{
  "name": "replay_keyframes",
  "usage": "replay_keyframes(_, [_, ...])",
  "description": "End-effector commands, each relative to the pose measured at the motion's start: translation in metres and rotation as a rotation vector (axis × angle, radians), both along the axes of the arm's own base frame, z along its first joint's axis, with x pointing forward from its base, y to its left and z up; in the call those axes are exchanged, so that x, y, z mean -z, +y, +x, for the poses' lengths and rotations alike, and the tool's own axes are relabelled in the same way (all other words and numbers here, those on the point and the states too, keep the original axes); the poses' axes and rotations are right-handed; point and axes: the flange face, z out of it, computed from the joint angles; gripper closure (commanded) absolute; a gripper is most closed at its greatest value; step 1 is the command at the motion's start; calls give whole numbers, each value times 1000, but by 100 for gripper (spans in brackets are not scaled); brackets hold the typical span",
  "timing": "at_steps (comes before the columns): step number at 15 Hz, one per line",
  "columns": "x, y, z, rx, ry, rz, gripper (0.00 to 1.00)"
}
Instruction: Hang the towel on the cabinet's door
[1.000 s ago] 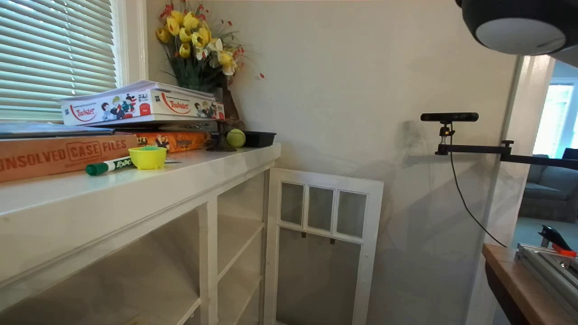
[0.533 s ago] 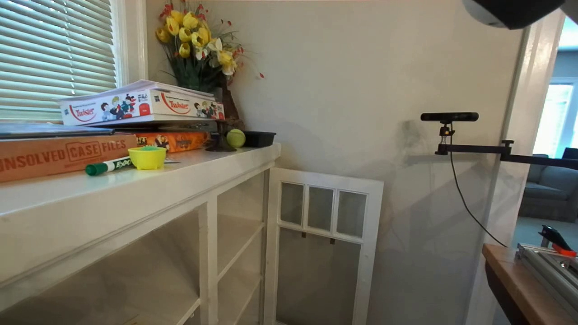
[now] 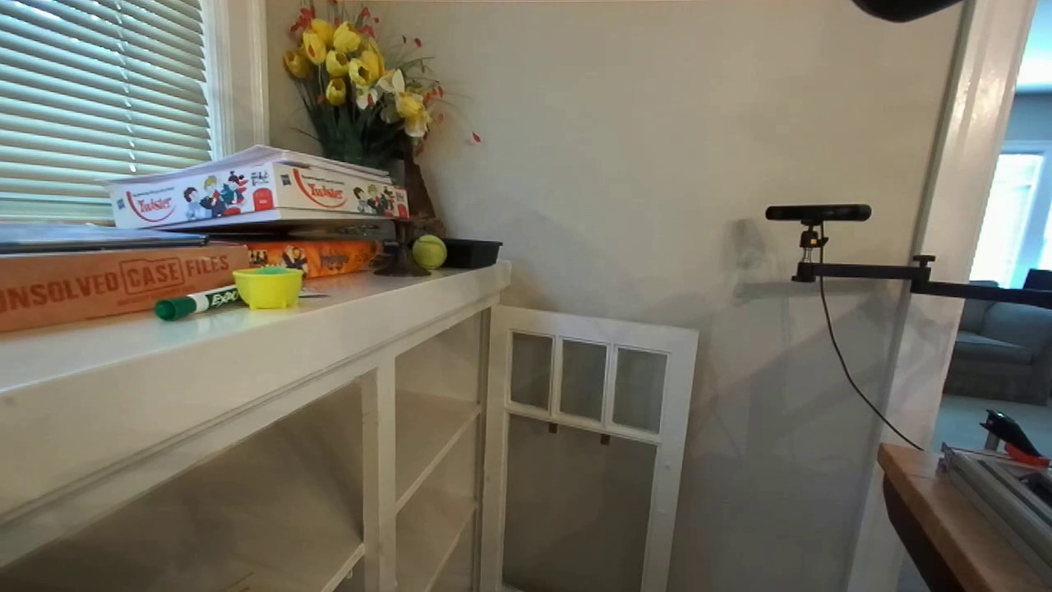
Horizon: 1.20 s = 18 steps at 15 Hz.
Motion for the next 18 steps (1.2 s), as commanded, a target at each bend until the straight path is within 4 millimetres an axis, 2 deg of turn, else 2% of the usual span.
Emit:
replay_keyframes(1, [-7,-6,-10,125,36,-50,0])
replay_keyframes(5, [3,-12,-16,217,112,-116,0])
replay_keyframes(10, [11,-13,-15,67,300,61,0])
replay_keyframes(16, [8,-30,-18,-134,495,190,0])
replay_keyframes(17, [11,-34,-20,-153,542,186,0])
replay_keyframes(18, [18,-28,-12,-85,475,175,0])
